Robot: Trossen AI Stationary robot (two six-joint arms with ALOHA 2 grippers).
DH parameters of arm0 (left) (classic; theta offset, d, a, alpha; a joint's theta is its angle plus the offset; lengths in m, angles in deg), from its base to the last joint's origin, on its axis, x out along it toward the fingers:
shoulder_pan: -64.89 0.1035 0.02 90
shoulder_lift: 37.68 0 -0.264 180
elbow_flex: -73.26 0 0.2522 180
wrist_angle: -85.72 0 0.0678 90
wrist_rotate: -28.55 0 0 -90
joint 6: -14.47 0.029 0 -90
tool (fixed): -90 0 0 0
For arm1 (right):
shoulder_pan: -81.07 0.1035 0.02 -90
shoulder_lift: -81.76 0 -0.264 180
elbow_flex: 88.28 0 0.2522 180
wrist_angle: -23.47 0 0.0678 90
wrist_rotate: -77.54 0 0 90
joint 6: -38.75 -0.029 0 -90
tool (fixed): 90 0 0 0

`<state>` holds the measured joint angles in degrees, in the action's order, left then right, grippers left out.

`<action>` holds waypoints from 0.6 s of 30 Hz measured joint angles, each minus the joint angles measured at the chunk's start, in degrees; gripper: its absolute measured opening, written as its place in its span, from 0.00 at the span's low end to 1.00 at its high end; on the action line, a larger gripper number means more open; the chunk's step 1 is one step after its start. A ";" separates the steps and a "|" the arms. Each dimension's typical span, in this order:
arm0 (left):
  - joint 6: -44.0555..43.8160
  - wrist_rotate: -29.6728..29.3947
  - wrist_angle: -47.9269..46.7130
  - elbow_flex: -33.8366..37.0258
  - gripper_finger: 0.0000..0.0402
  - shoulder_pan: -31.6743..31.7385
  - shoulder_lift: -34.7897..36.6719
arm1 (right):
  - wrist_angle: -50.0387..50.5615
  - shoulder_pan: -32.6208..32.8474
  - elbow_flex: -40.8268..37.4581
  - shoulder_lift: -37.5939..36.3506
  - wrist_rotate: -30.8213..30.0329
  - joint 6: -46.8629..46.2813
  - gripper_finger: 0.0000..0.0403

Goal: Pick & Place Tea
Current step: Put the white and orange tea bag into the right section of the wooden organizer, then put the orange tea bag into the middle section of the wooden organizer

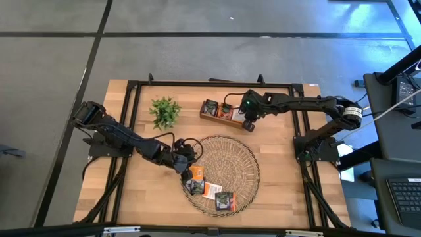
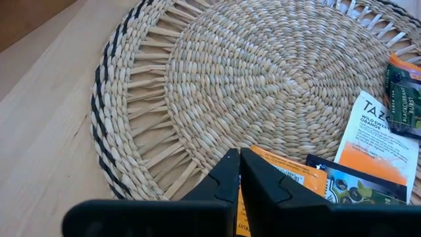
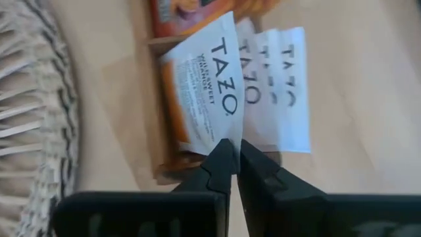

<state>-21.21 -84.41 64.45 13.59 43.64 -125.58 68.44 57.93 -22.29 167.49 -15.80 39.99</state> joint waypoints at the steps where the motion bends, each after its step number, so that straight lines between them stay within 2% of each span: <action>1: -0.02 0.00 0.00 0.00 0.02 0.00 0.00 | 0.01 0.00 0.00 0.00 0.66 0.36 0.07; 5: -0.01 0.02 0.00 0.00 0.03 0.00 0.00 | 0.09 0.00 0.00 0.00 1.53 0.35 0.07; 8: -0.06 0.03 0.00 0.00 0.03 0.00 0.00 | 0.14 0.00 0.00 0.00 1.51 -0.08 0.12; 14: -0.09 0.12 0.00 0.00 0.02 0.00 0.00 | -0.19 0.00 0.05 0.00 1.40 -1.37 0.33; 18: 1.37 0.14 0.00 0.00 0.03 0.00 0.00 | 0.28 0.00 1.25 0.00 -4.89 -5.08 0.45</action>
<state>-19.84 -84.27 64.45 13.59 43.64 -125.58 68.72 57.93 -21.04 167.49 -20.69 34.91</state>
